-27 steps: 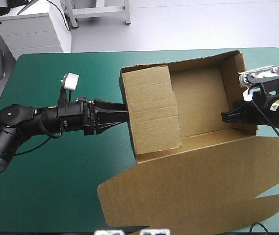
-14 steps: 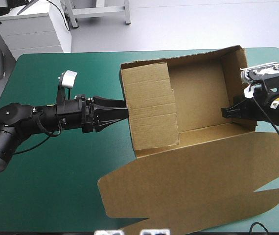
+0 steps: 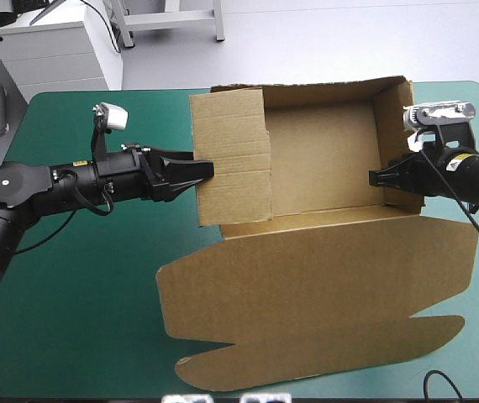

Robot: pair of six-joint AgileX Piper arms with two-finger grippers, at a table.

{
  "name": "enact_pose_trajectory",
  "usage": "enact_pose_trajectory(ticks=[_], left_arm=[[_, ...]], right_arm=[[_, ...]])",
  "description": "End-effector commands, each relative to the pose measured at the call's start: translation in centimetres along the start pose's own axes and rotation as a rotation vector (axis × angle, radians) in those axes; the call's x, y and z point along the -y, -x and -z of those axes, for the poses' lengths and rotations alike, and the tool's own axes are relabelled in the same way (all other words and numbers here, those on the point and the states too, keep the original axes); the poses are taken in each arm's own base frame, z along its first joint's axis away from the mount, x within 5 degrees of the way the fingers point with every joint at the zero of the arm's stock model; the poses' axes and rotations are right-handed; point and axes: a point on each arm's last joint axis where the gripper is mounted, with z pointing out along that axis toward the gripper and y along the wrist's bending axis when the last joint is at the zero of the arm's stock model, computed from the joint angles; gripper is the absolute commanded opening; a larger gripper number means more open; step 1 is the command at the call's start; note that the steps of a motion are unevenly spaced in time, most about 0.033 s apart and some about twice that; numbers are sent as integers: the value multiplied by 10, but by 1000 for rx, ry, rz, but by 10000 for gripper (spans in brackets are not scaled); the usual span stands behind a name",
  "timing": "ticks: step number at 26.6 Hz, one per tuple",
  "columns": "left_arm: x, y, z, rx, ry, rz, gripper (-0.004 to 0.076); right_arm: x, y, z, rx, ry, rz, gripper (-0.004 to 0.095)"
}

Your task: Fold the box

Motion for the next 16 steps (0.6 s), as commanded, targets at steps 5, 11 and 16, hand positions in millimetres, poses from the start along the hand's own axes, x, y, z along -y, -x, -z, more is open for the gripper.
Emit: enact_pose_trajectory(ticks=[5, 11, 16], left_arm=[[16, 23, -14, 22, 21, 10, 430], [27, 38, -29, -5, 96, -49, 430], [33, 44, -40, -82, 292, -116, 430]], right_arm=[[-3, 19, 17, 172, 8, -28, -11], [-1, 19, 17, 174, -22, -18, -11], [0, 21, 18, 200, -23, -38, -11]])
